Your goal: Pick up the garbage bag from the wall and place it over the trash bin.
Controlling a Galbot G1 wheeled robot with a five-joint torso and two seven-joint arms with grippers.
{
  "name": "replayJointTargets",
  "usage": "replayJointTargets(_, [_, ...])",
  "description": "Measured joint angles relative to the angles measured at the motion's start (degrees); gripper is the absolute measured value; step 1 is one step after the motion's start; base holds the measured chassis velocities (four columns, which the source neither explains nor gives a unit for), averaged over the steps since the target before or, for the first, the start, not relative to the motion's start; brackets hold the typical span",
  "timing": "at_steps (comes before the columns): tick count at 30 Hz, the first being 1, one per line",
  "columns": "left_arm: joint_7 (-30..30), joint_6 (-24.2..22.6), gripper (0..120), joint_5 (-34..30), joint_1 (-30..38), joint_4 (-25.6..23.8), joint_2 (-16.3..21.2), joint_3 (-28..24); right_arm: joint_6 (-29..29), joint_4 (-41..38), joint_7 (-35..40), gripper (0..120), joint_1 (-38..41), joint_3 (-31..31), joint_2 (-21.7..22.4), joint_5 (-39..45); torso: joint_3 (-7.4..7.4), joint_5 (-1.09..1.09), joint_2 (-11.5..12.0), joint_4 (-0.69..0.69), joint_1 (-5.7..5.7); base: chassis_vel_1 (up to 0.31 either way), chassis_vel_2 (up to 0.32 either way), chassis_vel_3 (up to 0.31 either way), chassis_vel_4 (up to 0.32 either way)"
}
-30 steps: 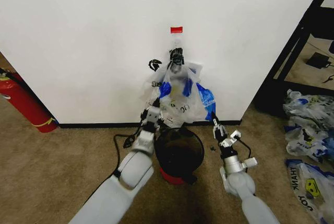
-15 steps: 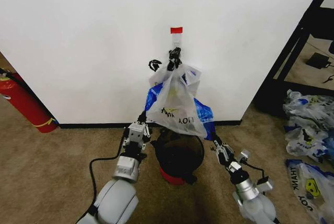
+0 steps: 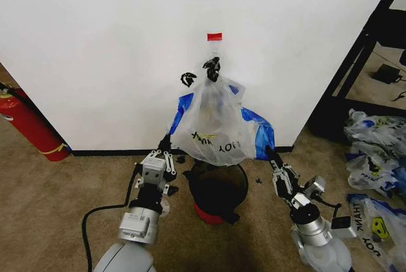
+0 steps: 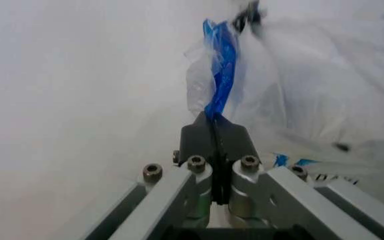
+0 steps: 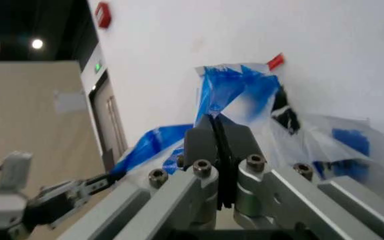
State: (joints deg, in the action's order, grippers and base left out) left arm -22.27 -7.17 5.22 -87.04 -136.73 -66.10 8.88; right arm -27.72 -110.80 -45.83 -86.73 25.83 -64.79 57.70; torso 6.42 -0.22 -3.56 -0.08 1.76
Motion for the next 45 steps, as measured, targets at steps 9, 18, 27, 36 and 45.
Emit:
replayJointTargets(9, [-0.6, 3.0, 0, 1.8, -0.9, 5.9, -1.4, -1.0, -2.3, 3.9, -4.0, 0, -1.0, -1.7, -0.4, -3.6, 0.01, 0.0, 0.0, 0.0, 0.01, 0.0, 0.0, 0.0, 0.0])
replayJointTargets(18, [-1.3, 3.3, 0, 3.0, -1.1, 8.0, -1.8, -1.3, -3.9, 5.0, -8.0, 0, -3.3, -2.0, 0.0, -5.6, 0.01, 0.0, 0.0, 0.0, 0.01, 0.0, 0.0, 0.0, 0.0])
replayJointTargets(27, [-2.1, 4.4, 0, 4.2, -1.9, 9.7, -2.6, -1.5, -4.7, 7.2, -8.2, 0, -2.6, -2.4, -0.5, -6.5, 0.01, 0.01, 0.0, 0.0, 0.01, 0.0, 0.0, 0.0, 0.0])
replayJointTargets(36, [-2.2, 4.6, 0, 4.0, -3.8, 2.9, -1.8, 0.0, -4.5, -0.3, -4.2, 0, -2.9, -0.9, -0.3, -6.0, 0.0, 0.0, 0.0, 0.0, 0.0, 0.0, 0.0, 0.0, 0.0])
replayJointTargets(45, [-2.1, 4.4, 0, 4.3, -5.8, -0.2, -1.6, 0.0, -3.7, -8.4, -2.3, 0, -4.0, 0.9, -0.1, -6.7, 0.0, 0.0, 0.0, 0.0, 0.01, 0.0, 0.0, 0.0, 0.0])
